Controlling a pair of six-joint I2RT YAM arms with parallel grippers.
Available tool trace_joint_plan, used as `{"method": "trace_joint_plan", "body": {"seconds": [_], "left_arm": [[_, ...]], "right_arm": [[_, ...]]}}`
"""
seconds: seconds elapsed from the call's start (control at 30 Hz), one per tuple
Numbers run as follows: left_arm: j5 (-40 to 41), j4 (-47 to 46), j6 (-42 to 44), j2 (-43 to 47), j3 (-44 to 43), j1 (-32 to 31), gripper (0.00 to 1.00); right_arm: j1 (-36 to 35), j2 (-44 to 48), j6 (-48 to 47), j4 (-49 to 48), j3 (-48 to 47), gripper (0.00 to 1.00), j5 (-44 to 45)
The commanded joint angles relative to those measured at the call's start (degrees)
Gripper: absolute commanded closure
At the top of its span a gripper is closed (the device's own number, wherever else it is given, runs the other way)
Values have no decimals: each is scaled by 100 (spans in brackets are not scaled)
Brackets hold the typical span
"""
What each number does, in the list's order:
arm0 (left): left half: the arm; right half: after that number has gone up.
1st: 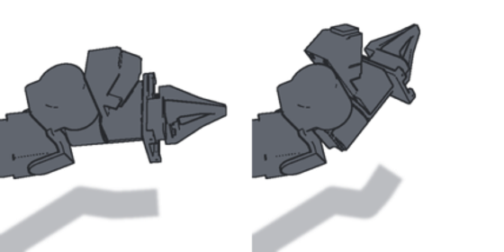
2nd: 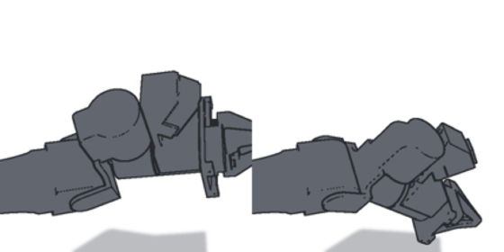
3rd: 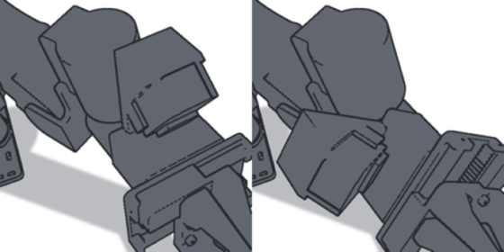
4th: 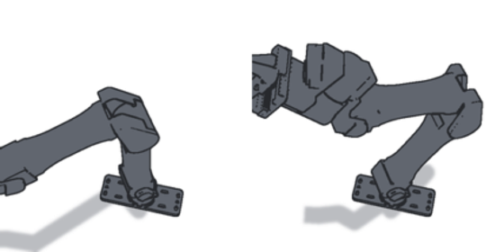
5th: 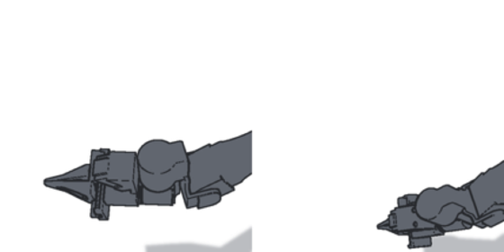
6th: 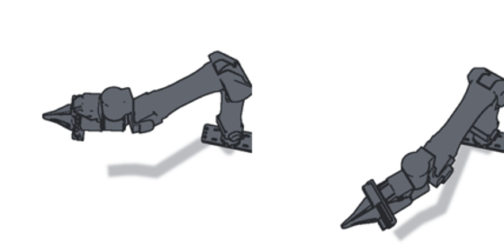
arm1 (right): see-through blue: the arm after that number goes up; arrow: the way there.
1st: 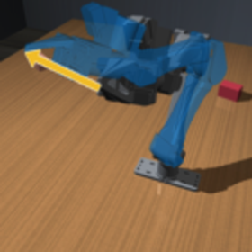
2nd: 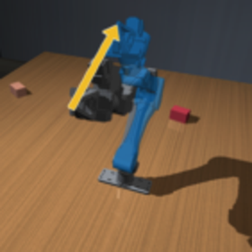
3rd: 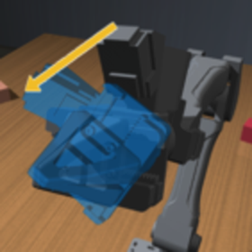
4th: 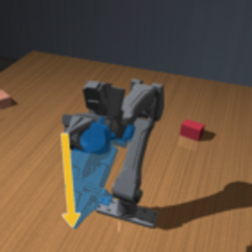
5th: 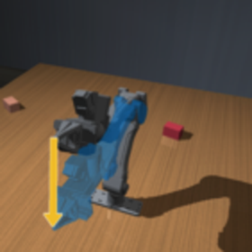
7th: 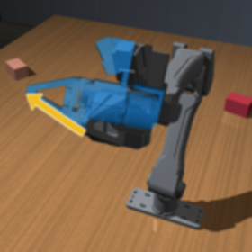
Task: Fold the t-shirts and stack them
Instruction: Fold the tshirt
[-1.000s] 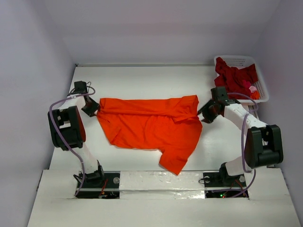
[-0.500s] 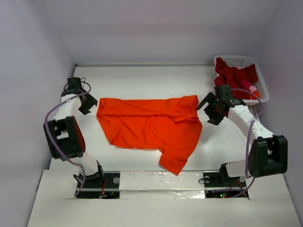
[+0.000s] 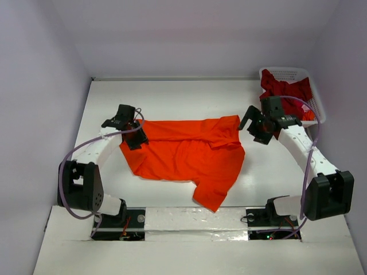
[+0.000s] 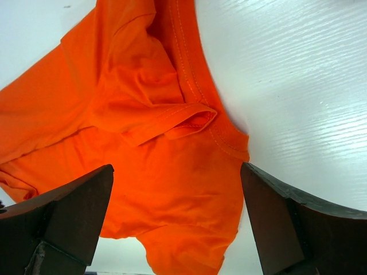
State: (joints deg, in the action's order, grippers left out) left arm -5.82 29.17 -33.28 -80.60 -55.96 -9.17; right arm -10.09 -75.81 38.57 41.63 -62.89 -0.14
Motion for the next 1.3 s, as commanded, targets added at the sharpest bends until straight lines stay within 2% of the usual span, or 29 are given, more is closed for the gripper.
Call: {"method": "trace_joint_plan", "body": {"seconds": [0.0,0.2,0.37,0.97,1.27], "left_arm": [[238,256,-188,-70,121,-85,66],[758,379,-83,-254,-28,-85,70],[846,485,14,-351,15,-85,71],[618,511,-3,-211,516,-498,64],[732,449,-47,-237,543,-551,66]], "right_arm": [[-81,-4,-104,-58,-100,3,-99],[-134,66,-69,-172,23,4,-144],[-134,128,-68,-199,111,3,-162],[-134,172,37,-357,313,3,-302],[-134,233,63,-383,383,3,-355]]}}
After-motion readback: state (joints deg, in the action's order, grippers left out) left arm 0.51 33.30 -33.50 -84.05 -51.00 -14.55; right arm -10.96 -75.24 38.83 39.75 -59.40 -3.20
